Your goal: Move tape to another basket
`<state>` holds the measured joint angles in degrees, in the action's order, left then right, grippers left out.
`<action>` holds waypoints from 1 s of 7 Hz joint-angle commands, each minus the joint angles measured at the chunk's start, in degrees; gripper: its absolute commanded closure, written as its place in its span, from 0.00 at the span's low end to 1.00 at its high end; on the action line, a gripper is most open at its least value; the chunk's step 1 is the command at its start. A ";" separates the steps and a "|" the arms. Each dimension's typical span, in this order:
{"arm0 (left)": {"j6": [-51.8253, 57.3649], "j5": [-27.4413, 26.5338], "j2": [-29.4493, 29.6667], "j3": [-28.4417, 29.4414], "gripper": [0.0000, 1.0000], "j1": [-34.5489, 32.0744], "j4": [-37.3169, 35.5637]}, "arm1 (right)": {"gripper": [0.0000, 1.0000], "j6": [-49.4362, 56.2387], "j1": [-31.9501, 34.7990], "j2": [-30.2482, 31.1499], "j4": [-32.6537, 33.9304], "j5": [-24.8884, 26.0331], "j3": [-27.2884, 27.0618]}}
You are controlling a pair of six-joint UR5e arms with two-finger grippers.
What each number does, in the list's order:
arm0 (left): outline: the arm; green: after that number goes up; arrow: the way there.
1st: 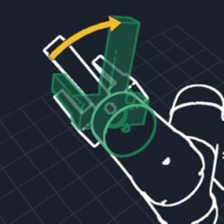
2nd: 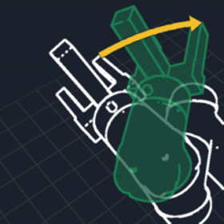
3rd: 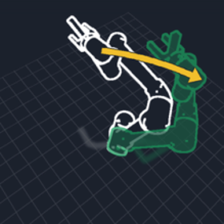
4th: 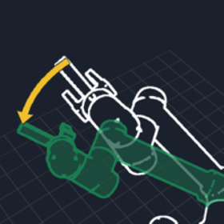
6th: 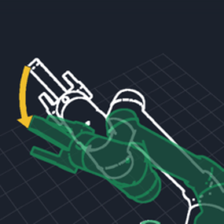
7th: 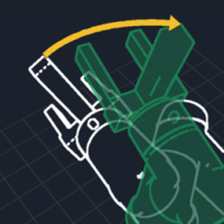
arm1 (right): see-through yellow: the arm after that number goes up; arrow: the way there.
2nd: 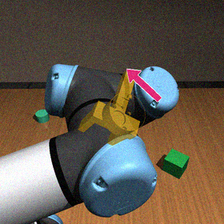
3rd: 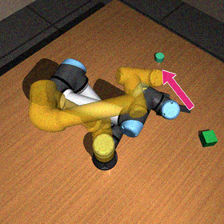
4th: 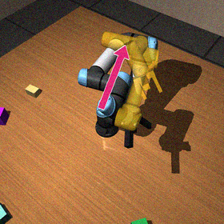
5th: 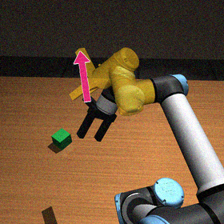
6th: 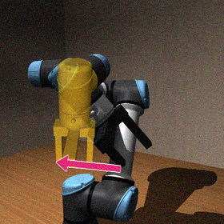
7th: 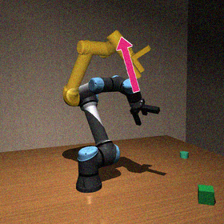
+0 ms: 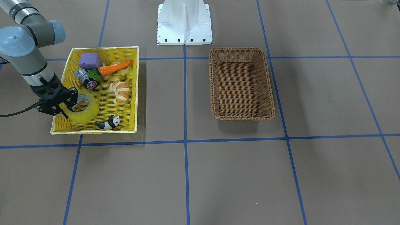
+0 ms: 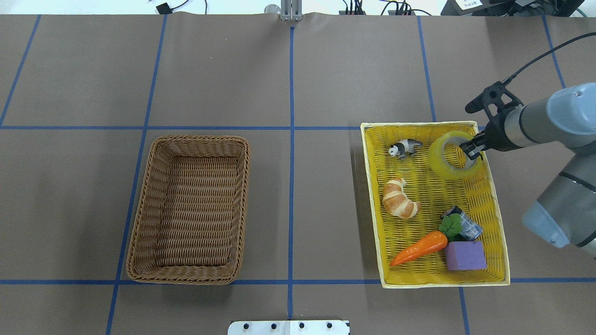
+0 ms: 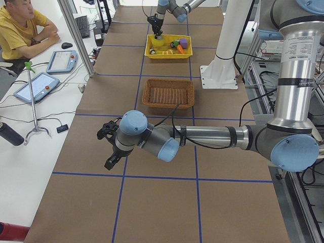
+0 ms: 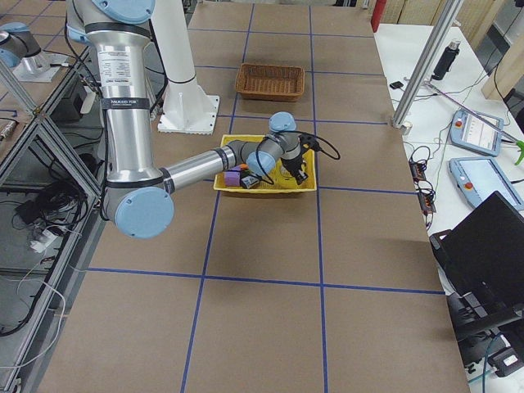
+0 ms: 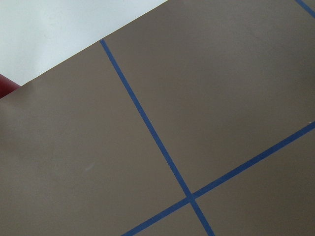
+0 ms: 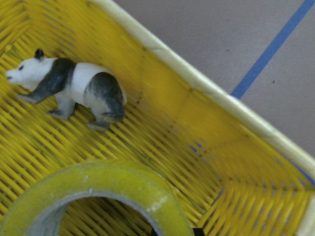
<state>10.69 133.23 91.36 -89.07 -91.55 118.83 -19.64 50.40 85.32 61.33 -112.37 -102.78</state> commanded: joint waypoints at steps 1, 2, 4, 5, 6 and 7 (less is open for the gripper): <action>-3.98 4.19 0.57 -0.40 0.01 0.15 0.69 | 1.00 -1.26 7.58 -0.94 -0.68 -3.12 -1.54; -6.44 5.62 0.84 -0.40 0.01 1.80 4.70 | 1.00 -6.41 8.04 -2.17 -0.68 -2.69 -1.20; -25.61 5.46 2.41 -0.23 0.01 8.99 17.25 | 1.00 -18.10 6.82 -12.32 -0.77 -2.59 2.47; -35.98 5.37 4.25 -0.23 0.01 13.64 24.10 | 1.00 -22.33 3.16 -17.94 -0.77 0.10 4.76; -49.05 5.02 7.31 -0.23 0.01 17.60 30.26 | 1.00 -28.89 -0.79 -21.04 -0.94 5.61 5.13; -57.01 4.76 9.26 -0.31 0.01 21.21 35.63 | 1.00 -33.05 -4.40 -24.99 -0.86 10.19 5.22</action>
<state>-34.90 138.30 98.01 -89.32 -74.88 147.59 -46.85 50.34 65.07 60.47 -107.56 -98.09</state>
